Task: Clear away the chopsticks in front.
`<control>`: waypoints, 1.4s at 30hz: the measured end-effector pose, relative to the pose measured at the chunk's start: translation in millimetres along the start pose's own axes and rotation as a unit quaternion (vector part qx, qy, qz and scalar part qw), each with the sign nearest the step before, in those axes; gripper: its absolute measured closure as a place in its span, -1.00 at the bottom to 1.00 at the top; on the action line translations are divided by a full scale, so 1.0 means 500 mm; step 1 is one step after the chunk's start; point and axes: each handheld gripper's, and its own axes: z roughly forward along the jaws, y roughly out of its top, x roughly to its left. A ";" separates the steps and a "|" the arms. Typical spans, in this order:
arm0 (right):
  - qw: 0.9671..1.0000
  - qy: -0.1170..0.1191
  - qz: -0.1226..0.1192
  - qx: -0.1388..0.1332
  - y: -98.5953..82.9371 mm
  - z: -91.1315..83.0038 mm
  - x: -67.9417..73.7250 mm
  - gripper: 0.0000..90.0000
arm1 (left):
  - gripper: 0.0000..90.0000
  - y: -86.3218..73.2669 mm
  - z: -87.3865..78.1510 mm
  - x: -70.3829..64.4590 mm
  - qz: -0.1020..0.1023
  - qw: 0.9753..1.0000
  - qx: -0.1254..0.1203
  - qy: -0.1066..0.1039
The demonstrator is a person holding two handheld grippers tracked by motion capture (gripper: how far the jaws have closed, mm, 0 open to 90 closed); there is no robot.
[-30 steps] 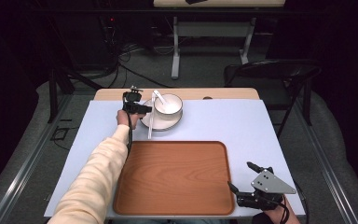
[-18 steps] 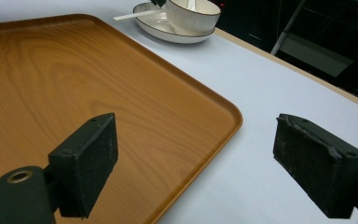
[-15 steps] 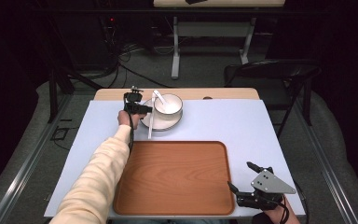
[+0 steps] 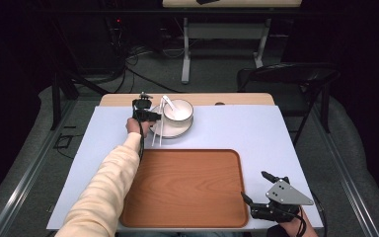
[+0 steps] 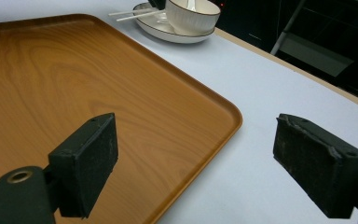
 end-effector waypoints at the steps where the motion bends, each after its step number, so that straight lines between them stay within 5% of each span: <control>1: 1.000 0.000 0.000 0.000 0.000 0.000 0.000 -0.70 | 0.55 0.000 0.001 0.002 -0.006 1.000 0.002 0.001; 15: 1.000 -0.002 0.001 -0.001 0.000 0.000 0.000 -0.70 | 0.86 -0.005 0.009 0.011 -0.015 0.999 0.019 0.025; 24: 1.000 -0.001 0.000 -0.001 0.000 0.000 0.000 -0.70 | 0.87 -0.004 0.000 0.014 -0.016 1.000 0.011 0.021; 42: 1.000 -0.001 0.000 0.000 0.000 0.000 0.001 -0.70 | 0.87 0.000 -0.105 0.021 -0.024 0.999 -0.024 -0.010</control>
